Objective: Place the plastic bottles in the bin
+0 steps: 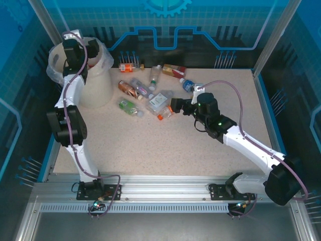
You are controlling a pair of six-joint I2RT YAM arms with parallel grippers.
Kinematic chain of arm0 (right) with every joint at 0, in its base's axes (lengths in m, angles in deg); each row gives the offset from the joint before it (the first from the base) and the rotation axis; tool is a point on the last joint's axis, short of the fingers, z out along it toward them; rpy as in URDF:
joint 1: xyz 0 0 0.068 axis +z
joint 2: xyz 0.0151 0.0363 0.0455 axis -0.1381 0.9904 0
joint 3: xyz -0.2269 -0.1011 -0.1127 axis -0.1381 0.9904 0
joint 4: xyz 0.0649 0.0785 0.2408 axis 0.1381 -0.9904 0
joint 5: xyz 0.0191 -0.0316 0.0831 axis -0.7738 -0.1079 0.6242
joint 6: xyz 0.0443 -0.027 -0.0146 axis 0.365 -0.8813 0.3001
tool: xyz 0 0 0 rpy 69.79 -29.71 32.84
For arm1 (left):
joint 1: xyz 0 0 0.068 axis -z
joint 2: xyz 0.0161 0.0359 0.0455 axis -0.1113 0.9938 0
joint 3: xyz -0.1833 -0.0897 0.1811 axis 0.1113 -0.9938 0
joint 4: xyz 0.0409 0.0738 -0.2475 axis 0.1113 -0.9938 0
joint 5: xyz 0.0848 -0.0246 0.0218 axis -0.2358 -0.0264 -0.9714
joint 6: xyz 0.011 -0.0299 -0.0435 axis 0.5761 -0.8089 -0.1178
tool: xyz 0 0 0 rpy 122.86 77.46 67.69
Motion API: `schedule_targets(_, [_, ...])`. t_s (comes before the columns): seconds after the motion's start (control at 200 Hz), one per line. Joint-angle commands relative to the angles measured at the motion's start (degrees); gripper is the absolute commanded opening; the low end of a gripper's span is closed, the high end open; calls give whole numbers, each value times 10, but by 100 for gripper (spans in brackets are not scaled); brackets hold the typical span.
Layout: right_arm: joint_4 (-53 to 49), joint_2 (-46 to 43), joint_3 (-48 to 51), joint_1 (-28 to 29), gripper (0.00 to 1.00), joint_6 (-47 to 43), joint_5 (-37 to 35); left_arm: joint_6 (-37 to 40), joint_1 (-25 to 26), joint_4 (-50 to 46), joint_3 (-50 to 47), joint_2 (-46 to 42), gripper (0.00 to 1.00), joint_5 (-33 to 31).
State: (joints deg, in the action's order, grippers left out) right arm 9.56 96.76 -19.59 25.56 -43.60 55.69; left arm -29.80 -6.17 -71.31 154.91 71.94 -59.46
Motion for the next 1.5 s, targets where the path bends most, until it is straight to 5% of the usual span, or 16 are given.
schedule_targets(0.0, [-26, 17, -15, -14, 100, 26, 5, -31, -5, 0, 9, -19, 76, 40])
schedule_targets(0.39, [-126, 163, -99, -48, 100, 203, 7, -186, -5, -71, -76, -191, 99, 28])
schedule_targets(0.705, [-106, 332, -189, -70, 100, 374, -5, -281, 3, -153, -196, -353, 99, 120])
schedule_targets(0.91, [-102, 418, -236, -70, 93, 413, -43, -316, 56, -152, -335, -455, 99, 115])
schedule_targets(1.356, [-12, 477, -234, -69, 74, 438, -22, -220, 182, -167, -392, -460, 99, 70])
schedule_targets(1.496, [24, 464, -213, -69, 56, 416, -24, -195, 187, -169, -386, -438, 99, 117])
